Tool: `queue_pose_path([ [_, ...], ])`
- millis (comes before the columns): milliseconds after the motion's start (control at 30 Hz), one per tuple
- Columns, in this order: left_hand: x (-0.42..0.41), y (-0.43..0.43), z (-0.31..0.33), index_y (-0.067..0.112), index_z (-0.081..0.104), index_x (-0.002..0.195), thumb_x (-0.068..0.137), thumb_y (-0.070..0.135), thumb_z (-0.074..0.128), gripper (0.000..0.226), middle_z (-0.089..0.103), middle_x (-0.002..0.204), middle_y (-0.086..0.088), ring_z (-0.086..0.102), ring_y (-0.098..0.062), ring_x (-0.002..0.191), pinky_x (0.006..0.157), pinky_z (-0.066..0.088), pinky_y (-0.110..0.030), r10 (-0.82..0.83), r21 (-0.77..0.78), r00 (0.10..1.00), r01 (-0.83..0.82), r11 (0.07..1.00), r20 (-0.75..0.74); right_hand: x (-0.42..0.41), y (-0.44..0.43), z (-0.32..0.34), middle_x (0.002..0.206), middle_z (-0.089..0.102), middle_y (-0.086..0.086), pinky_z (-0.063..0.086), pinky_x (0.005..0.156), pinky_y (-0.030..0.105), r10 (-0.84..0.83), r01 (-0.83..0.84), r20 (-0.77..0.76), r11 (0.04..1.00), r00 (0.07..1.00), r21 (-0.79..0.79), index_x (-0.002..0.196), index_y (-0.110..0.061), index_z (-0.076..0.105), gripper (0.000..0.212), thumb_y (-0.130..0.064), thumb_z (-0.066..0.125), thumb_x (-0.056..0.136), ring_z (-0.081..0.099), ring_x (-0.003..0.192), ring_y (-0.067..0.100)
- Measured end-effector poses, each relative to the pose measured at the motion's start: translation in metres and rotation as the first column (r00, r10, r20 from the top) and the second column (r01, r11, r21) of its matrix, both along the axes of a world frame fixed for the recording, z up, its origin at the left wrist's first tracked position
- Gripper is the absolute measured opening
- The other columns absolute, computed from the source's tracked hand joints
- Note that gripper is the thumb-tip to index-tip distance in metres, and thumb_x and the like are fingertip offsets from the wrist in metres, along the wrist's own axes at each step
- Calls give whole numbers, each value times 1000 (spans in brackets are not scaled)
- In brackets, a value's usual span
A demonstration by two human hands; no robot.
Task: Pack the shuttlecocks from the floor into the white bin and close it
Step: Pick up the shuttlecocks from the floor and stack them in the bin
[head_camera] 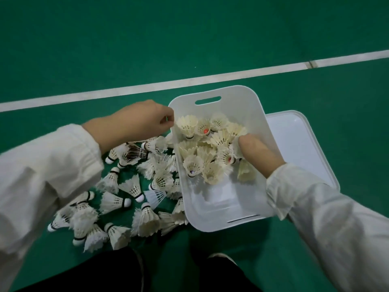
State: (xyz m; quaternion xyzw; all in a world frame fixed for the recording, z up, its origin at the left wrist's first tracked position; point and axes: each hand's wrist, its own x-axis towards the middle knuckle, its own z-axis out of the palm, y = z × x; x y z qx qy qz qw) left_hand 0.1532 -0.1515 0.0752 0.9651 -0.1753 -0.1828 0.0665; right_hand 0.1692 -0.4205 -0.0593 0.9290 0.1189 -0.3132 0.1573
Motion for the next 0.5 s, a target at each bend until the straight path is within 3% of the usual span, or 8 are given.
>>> queue_pose_path([
  [133,-4,18,7,21,58,92,93,32,43,18,64,83,1,56,-21,75,70,49,-36,-23,39,999,24,999,-22,-7,15,30,123,53,16,47,90,40,-65,61,78,996,995,58,121,-1,53,33,1,45,90,56,112,34],
  [200,-11,28,4,22,57,92,93,31,43,17,63,86,2,55,-19,75,66,45,-31,-11,50,999,13,999,-41,-11,20,47,121,51,15,46,85,39,-63,49,200,996,978,72,120,-3,52,32,-2,45,89,54,110,34],
  [267,-22,38,-2,22,58,95,94,32,43,18,64,90,4,56,-16,77,68,47,-31,12,43,997,-9,999,-71,-17,30,68,115,54,14,45,80,36,-67,16,258,981,964,194,117,-4,53,29,-7,45,89,54,104,32],
  [400,-54,64,-17,22,60,100,94,32,44,19,66,92,5,60,-13,77,72,52,-34,110,-56,987,-117,992,-115,-40,76,109,111,61,7,45,78,28,-69,-46,166,795,984,605,112,-10,59,24,-20,50,93,57,92,20],
  [500,-84,90,-32,21,60,101,94,30,46,18,62,87,6,58,-13,72,65,49,-30,219,-110,968,-232,967,-120,-66,124,122,106,61,2,44,76,19,112,-156,109,673,988,723,109,-12,59,20,-18,48,93,53,86,9],
])
